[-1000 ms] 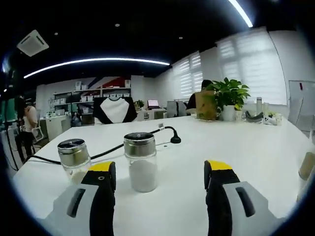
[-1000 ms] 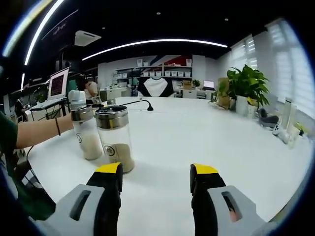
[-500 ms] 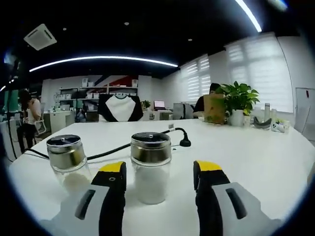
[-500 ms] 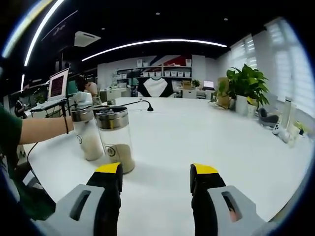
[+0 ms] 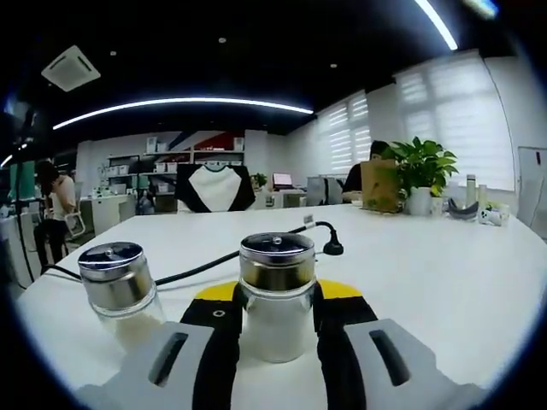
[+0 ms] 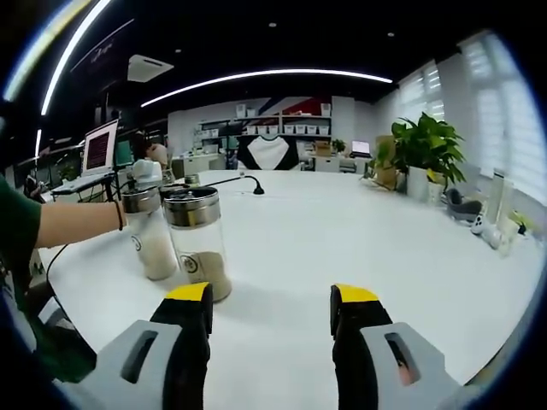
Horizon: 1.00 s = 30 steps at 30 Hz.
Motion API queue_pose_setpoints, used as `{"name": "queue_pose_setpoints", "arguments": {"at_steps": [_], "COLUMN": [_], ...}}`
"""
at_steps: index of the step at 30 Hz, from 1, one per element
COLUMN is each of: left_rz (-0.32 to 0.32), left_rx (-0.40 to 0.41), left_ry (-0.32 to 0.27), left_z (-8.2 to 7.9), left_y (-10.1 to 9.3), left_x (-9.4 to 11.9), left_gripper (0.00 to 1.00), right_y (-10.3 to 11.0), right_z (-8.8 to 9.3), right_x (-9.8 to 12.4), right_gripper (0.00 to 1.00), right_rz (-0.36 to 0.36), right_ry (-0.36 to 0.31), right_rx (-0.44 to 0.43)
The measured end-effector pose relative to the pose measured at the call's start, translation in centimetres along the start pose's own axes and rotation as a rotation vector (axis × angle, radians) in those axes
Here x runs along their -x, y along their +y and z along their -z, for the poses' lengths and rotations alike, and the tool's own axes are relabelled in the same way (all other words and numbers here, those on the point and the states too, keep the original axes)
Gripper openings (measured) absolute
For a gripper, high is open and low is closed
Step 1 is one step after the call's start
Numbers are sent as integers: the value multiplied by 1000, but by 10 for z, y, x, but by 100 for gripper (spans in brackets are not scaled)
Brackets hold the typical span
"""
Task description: Rotate the seasoning bottle until the label or dispensing opening points toward the visible target arrow and the bottle remains upright within the marked orientation range
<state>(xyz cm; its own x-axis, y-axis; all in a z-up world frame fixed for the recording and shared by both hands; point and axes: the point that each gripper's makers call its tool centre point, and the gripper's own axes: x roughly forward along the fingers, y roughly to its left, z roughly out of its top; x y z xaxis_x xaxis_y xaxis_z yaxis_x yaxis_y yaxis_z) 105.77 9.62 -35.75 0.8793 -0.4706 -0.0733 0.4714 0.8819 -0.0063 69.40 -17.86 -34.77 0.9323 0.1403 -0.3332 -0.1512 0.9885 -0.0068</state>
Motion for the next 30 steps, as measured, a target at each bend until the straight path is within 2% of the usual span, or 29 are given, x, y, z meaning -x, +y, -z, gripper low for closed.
{"name": "queue_pose_setpoints", "arguments": {"at_steps": [17, 21, 24, 27, 30], "left_rz": [31, 53, 64, 109, 112], "left_rx": [-9, -25, -5, -22, -8], "left_ry": [-14, -22, -13, -18, -14], "left_z": [0, 1, 1, 2, 4], "left_y": [-6, -11, -14, -22, -24], "left_x": [12, 19, 27, 37, 48], "left_gripper": [34, 34, 34, 34, 34], "right_y": [2, 1, -2, -4, -6], "right_z": [3, 4, 6, 6, 6], "right_x": [-4, -4, -5, -4, -4], "right_gripper": [56, 56, 56, 56, 56], "right_rz": [-12, -13, -2, 3, 6], "right_ry": [9, 11, 16, 15, 17], "right_rx": [-5, -6, -10, -7, -7]}}
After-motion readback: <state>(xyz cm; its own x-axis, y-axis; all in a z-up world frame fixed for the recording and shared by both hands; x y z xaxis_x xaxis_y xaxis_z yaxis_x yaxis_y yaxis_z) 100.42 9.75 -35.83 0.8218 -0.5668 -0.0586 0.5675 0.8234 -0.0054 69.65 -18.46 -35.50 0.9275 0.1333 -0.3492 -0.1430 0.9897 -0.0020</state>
